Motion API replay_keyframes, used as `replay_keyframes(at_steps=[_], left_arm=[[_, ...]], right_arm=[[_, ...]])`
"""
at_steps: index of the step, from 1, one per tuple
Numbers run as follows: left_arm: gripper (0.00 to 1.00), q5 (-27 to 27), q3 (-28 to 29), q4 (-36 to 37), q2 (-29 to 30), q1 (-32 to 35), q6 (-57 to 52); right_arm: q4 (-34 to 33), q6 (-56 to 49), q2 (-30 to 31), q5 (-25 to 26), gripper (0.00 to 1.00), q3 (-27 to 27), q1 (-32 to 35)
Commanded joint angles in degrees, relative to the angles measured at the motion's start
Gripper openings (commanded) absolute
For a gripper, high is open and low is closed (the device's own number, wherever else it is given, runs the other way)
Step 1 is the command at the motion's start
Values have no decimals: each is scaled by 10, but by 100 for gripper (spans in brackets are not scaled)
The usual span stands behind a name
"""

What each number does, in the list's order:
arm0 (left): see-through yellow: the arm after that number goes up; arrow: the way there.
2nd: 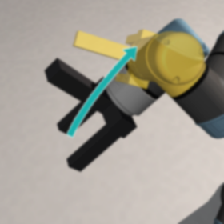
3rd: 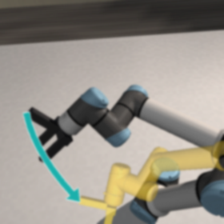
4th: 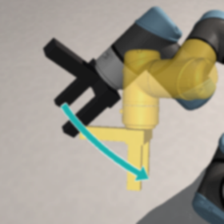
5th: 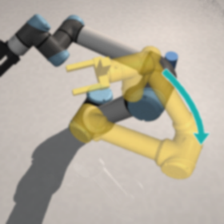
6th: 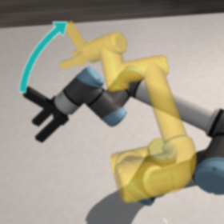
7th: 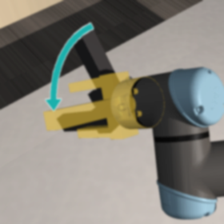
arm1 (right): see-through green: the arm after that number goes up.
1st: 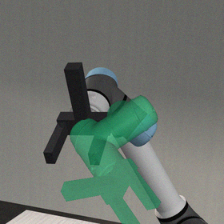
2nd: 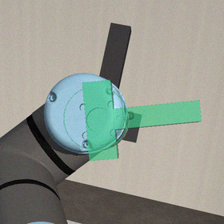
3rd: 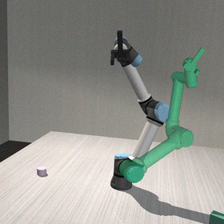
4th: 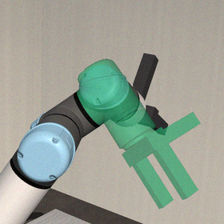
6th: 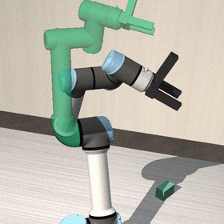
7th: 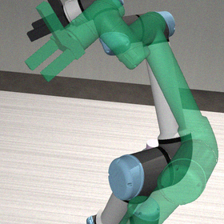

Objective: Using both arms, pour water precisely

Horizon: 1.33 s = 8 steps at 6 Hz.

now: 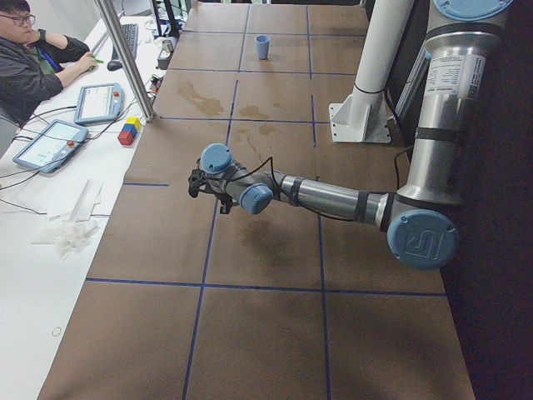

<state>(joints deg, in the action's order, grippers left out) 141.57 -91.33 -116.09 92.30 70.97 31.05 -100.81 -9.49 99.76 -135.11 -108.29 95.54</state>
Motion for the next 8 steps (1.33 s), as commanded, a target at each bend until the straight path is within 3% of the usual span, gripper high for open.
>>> replay_keyframes(at_steps=[1, 4, 8], left_arm=[[0, -1, 36, -20, -13, 6, -33], [0, -6, 118, -168, -8, 2, 66], [0, -7, 124, -179, -5, -47, 89]], right_arm=[[1, 0, -1, -1, 100, 0, 0], [0, 0, 0, 0, 100, 0, -1], [0, 0, 0, 1, 100, 1, -1]])
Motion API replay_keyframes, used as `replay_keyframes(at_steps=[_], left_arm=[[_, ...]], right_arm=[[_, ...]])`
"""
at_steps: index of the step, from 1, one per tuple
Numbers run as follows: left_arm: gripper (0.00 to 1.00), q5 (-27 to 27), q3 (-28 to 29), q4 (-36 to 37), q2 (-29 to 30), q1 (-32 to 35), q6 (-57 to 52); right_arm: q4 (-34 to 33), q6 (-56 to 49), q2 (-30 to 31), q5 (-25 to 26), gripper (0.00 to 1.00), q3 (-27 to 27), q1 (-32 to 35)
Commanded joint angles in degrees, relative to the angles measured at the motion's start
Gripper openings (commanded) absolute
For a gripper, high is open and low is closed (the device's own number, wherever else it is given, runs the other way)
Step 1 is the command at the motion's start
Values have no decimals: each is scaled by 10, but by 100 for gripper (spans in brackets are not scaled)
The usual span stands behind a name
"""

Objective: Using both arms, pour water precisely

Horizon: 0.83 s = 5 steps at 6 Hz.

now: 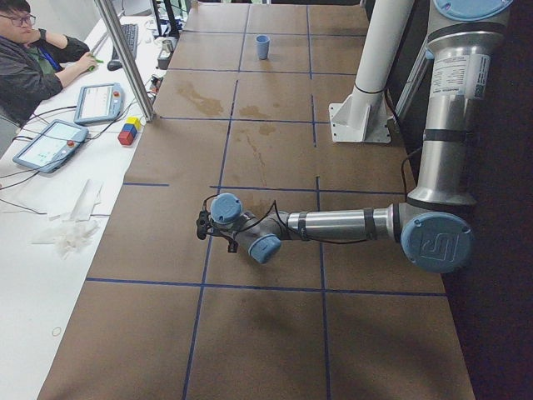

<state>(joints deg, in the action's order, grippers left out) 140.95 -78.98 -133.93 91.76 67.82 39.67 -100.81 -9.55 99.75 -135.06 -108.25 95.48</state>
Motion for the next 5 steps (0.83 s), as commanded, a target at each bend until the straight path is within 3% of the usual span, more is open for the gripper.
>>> replay_keyframes(at_steps=[1, 3, 4, 5], left_arm=[[2, -1, 3, -1, 1, -28, 3], [9, -1, 8, -1, 0, -36, 2], [37, -1, 8, -1, 1, -36, 3], [83, 0, 4, -2, 8, -36, 1]], right_arm=[[0, 1, 0, 1, 100, 1, 0], [0, 0, 0, 0, 100, 1, 0], [1, 0, 0, 0, 100, 1, 0], [1, 1, 0, 0, 100, 1, 0]])
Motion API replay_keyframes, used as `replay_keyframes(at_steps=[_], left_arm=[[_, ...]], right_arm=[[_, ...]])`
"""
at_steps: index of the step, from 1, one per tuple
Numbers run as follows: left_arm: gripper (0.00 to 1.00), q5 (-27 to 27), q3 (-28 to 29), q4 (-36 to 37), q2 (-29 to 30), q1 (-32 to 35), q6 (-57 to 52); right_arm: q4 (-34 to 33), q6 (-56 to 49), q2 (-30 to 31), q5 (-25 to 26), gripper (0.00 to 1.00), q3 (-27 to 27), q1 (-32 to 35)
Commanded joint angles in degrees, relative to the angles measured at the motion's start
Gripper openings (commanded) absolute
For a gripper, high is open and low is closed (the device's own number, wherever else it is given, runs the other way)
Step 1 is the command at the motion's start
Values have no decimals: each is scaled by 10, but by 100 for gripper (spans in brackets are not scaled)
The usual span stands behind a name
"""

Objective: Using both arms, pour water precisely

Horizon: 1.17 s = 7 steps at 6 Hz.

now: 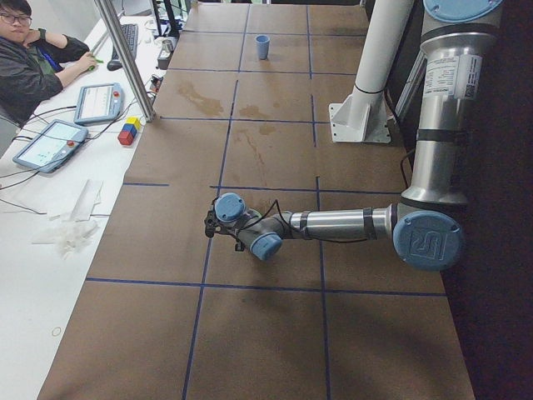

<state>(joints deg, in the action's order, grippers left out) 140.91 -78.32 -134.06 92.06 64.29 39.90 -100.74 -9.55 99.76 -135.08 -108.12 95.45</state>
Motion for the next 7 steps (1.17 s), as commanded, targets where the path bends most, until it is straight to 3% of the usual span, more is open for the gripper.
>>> replay_keyframes(at_steps=[1, 4, 5, 7], left_arm=[[100, -2, -11, -3, 9, 0, -3], [100, 1, -37, 3, 10, 44, -30], [100, 1, -46, 56, 9, 77, -106], [100, -2, -129, 267, 8, 151, -285]], right_arm=[[0, 1, -1, 0, 100, -1, 0], [0, 0, 0, 0, 100, -1, 0], [0, -1, 0, 0, 100, -1, 0], [0, -3, 0, 0, 100, -1, 0]])
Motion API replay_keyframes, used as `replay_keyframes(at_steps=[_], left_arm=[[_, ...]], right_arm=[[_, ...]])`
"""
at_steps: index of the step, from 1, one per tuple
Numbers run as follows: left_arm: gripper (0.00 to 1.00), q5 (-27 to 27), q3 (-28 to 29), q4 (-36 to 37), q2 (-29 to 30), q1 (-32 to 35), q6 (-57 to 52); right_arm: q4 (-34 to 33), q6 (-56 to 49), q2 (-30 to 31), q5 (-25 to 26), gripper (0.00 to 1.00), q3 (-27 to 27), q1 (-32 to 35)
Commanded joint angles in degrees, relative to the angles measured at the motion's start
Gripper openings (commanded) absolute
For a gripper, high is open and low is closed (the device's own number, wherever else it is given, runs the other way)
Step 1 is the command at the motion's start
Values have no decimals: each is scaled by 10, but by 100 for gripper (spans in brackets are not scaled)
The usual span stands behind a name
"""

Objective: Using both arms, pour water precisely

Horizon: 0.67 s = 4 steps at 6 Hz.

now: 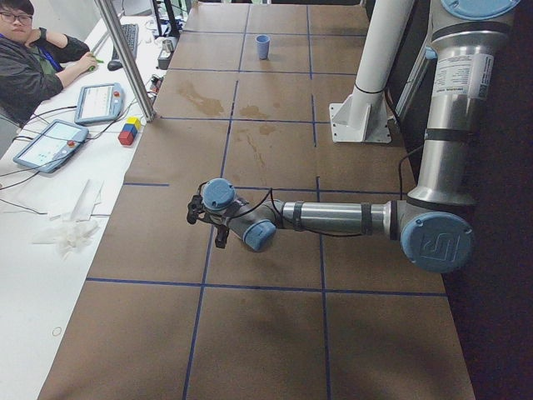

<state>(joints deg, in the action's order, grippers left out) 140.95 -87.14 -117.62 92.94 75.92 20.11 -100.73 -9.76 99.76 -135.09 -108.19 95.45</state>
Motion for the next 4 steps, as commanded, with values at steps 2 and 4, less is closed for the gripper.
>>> replay_keyframes(at_steps=[2, 4], left_arm=[[100, -50, -102, 325, 0, 121, -281], [100, -121, -103, 313, -59, 155, -318]], right_arm=[[0, -3, 0, 0, 100, 0, 0], [-3, 1, 0, -3, 100, 1, 0]])
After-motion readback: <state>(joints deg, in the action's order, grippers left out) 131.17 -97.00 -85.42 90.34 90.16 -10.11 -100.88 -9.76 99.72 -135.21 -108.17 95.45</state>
